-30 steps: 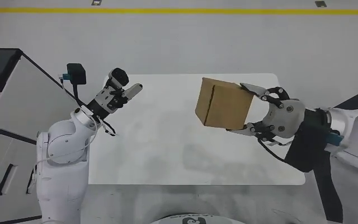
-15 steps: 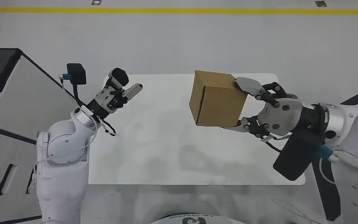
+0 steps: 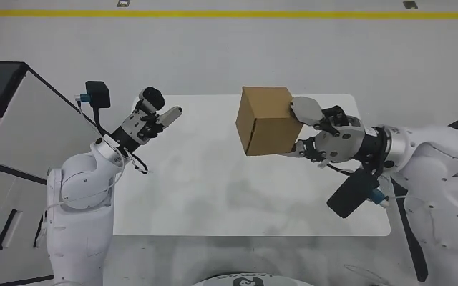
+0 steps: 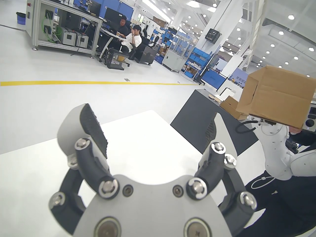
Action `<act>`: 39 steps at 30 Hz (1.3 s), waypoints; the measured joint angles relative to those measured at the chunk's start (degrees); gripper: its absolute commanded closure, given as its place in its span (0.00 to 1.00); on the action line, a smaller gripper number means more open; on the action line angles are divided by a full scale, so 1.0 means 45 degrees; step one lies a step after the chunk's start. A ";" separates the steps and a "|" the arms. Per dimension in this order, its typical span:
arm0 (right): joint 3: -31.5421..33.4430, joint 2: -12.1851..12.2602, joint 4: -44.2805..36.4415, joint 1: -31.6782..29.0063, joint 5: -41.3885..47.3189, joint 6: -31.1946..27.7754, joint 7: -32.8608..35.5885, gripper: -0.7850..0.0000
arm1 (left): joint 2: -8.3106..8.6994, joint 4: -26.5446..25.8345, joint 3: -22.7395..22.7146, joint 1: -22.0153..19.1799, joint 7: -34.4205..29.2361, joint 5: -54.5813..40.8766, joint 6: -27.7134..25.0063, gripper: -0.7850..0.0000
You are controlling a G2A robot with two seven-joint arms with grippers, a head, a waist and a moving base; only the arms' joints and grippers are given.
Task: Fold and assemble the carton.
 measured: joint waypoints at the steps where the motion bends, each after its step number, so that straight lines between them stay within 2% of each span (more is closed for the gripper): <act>1: 0.0002 0.0000 -0.0004 -0.0002 -0.0060 -0.0008 0.0027 1.00 | 0.0000 0.0000 0.0000 0.0000 0.0000 0.0000 0.0000 0.00; 4: 0.0009 -0.0003 -0.0007 -0.0006 0.0554 -0.0024 0.0063 1.00 | 0.0000 0.0000 0.0000 0.0000 0.0000 0.0000 0.0000 0.00; 8: -0.0019 0.0030 -0.0325 0.0003 0.0248 0.0130 0.0197 1.00 | 0.0000 0.0000 0.0000 0.0000 0.0000 0.0000 0.0000 0.00; 15: 0.0635 0.0289 -0.1213 -0.0875 -0.3932 0.3221 -0.1683 1.00 | 0.0000 0.0000 0.0000 0.0000 0.0000 0.0000 0.0000 0.00; 21: 0.1202 0.0399 -0.1655 -0.1679 -0.5793 0.5777 -0.2918 1.00 | 0.0000 0.0000 0.0000 0.0000 0.0000 0.0000 0.0000 0.00; 32: 0.1259 0.0442 -0.1850 -0.1654 -0.6189 0.6118 -0.3074 1.00 | 0.0000 0.0000 0.0000 0.0000 0.0000 0.0000 0.0000 0.00; 39: 0.2014 0.0607 -0.2190 -0.1821 -0.9280 0.8486 -0.4068 1.00 | 0.0000 0.0000 0.0000 0.0000 0.0000 0.0000 0.0000 0.00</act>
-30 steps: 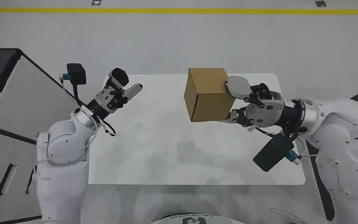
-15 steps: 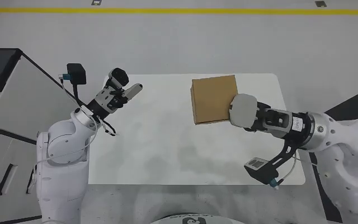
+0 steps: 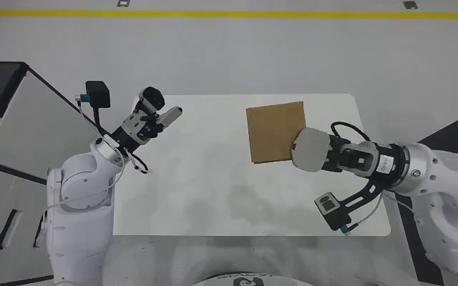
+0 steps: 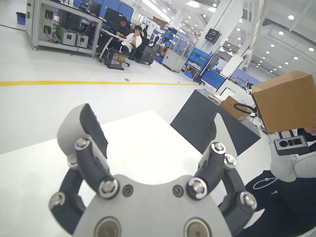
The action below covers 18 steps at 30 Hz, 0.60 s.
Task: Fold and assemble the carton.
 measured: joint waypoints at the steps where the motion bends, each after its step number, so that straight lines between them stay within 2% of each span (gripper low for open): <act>1: 0.0103 0.0022 -0.0010 -0.0090 -0.0357 0.0310 -0.0163 1.00 | 0.0000 0.0000 0.0000 0.0000 0.0000 0.0000 0.0000 0.00; 6: 0.0462 0.0039 -0.0006 -0.0523 -0.1234 0.2133 -0.0197 1.00 | 0.0000 0.0000 0.0000 0.0000 0.0000 0.0000 0.0000 0.00; 15: 0.0453 0.0040 -0.0006 -0.0542 -0.1279 0.2246 -0.0183 1.00 | 0.0000 0.0000 0.0000 0.0000 0.0000 0.0000 0.0000 0.00; 18: 0.0347 0.0047 -0.0006 -0.0538 -0.1587 0.3051 -0.0330 1.00 | 0.0000 0.0000 0.0000 0.0000 0.0000 0.0000 0.0000 0.00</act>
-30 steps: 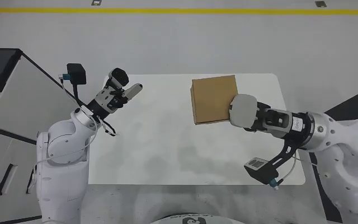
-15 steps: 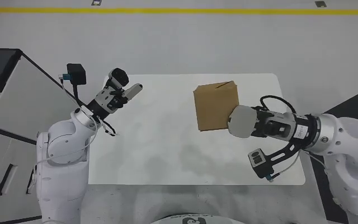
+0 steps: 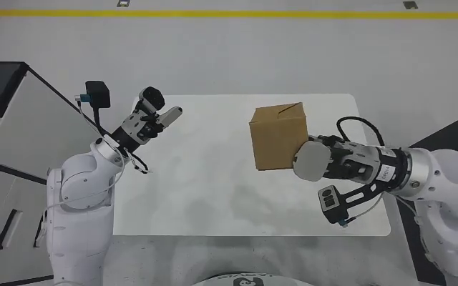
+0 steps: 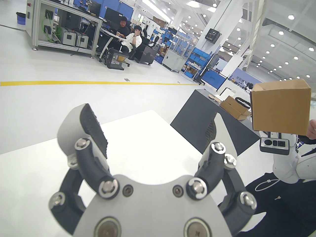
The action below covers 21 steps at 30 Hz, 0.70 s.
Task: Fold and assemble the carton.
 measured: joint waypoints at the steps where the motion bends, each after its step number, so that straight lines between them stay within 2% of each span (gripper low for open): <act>1: -0.0010 0.0001 0.0000 -0.0010 -0.0136 0.0421 -0.0041 1.00 | 0.0000 0.0000 0.0000 0.0000 0.0000 0.0000 0.0000 0.00; 10: 0.0136 -0.0025 0.0000 -0.0168 -0.2194 0.4692 0.0347 1.00 | 0.0000 0.0000 0.0000 0.0000 0.0000 0.0000 0.0000 0.00; 17: 0.0135 -0.0027 0.0000 -0.0172 -0.2239 0.4810 0.0385 1.00 | 0.0000 0.0000 0.0000 0.0000 0.0000 0.0000 0.0000 0.00; 21: -0.0009 0.0005 0.0000 0.0219 -0.2906 0.5957 0.0096 1.00 | 0.0000 0.0000 0.0000 0.0000 0.0000 0.0000 0.0000 0.00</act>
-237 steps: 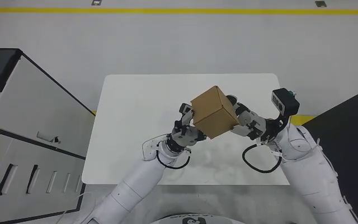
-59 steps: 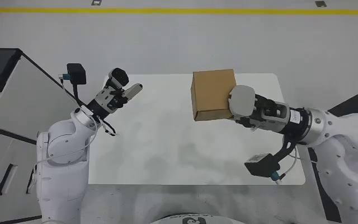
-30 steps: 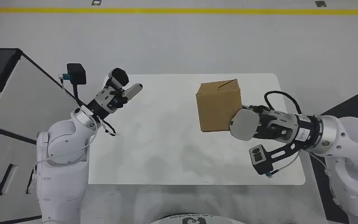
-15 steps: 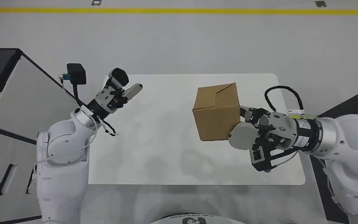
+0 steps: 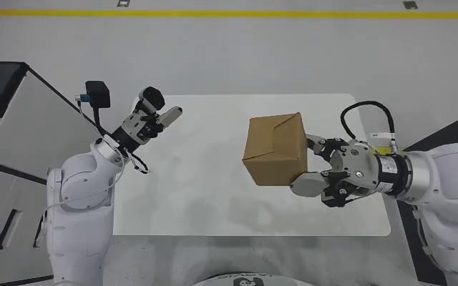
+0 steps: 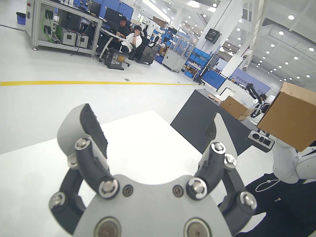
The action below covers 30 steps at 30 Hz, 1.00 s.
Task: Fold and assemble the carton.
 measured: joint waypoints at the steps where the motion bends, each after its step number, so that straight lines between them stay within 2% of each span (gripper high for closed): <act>1: -0.0012 0.0005 0.0000 0.0104 -0.0181 0.0391 -0.0007 1.00 | 0.0000 0.0000 0.0000 0.0000 0.0000 0.0000 0.0000 0.00; 6: 0.0348 0.0028 0.0000 0.0516 -0.0397 0.1895 -0.0195 1.00 | 0.0000 0.0000 0.0000 0.0000 0.0000 0.0000 0.0000 0.00; 12: 0.0862 -0.0043 0.0000 0.0877 -0.0392 0.2940 0.0046 1.00 | 0.0000 0.0000 0.0000 0.0000 0.0000 0.0000 0.0000 0.00; 20: 0.0599 0.0078 0.0000 0.1418 -0.0392 0.2889 0.0004 1.00 | 0.0000 0.0000 0.0000 0.0000 0.0000 0.0000 0.0000 0.00; 23: 0.0238 0.0000 0.0000 0.0956 -0.0392 0.2019 0.0422 1.00 | 0.0000 0.0000 0.0000 0.0000 0.0000 0.0000 0.0000 0.00; 25: -0.0170 -0.0056 0.0000 0.0527 -0.0225 0.0906 0.1067 1.00 | 0.0000 0.0000 0.0000 0.0000 0.0000 0.0000 0.0000 0.00; 30: -0.0804 -0.0066 0.0205 0.0198 0.1550 -0.1582 0.1568 1.00 | 0.0000 0.0000 0.0000 0.0000 0.0000 0.0000 0.0000 0.00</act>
